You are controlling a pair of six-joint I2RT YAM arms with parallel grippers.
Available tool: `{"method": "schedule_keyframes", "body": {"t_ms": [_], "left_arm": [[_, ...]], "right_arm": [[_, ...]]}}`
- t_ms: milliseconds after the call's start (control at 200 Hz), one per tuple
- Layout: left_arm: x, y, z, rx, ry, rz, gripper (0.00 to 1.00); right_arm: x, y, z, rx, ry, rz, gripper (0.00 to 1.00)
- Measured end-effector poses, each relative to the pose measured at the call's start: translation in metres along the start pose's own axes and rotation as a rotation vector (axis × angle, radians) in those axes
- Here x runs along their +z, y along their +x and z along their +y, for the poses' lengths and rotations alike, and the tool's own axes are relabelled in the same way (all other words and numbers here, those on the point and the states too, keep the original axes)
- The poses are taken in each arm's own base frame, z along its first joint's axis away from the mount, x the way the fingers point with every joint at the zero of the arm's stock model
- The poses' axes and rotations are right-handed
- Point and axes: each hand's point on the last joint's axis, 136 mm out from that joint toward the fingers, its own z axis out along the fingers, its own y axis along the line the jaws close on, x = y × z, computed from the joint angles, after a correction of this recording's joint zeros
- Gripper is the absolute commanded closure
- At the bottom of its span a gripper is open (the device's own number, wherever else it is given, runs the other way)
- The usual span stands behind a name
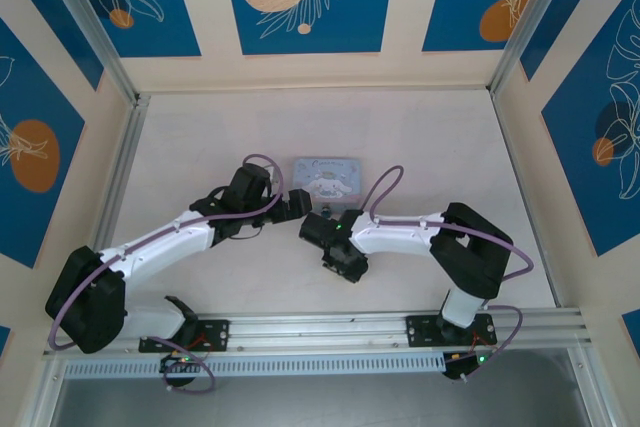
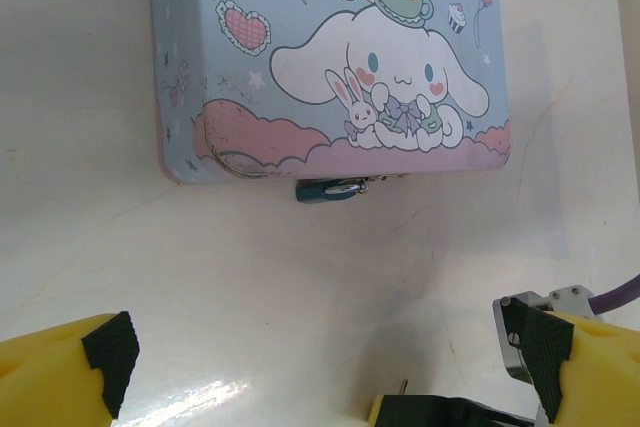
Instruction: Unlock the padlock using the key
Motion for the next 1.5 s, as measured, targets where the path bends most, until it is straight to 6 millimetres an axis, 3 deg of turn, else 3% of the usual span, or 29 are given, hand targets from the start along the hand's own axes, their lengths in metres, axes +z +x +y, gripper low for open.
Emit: {"method": "schedule_keyframes", "body": {"t_ms": [245, 420, 680, 930, 1165, 1320, 1500], "left_arm": [[-0.001, 0.0, 0.001, 0.0, -0.002, -0.001, 0.0], [-0.002, 0.0, 0.002, -0.003, -0.006, 0.001, 0.0], [-0.012, -0.001, 0.0, -0.01, -0.001, -0.009, 0.0], [-0.038, -0.012, -0.02, -0.005, 0.079, -0.069, 0.0], [-0.026, -0.005, -0.048, -0.003, 0.234, 0.012, 0.03], [-0.01, -0.002, -0.057, -0.038, 0.282, 0.075, 0.11], [0.005, -0.008, -0.072, -0.074, 0.325, 0.114, 0.24]], "right_arm": [[0.0, 0.0, 0.003, 0.013, -0.015, 0.004, 0.78], [-0.004, 0.0, 0.001, -0.017, -0.041, 0.003, 1.0], [-0.01, -0.013, -0.008, -0.159, -0.113, -0.032, 1.0], [-0.062, -0.041, 0.016, -0.343, -0.502, -0.094, 1.0], [-0.116, -0.08, 0.026, -0.386, -0.898, -0.127, 1.0], [-0.143, -0.08, 0.032, -0.491, -1.053, -0.115, 1.0], [-0.15, -0.07, 0.034, -0.596, -1.13, -0.065, 1.0]]}}
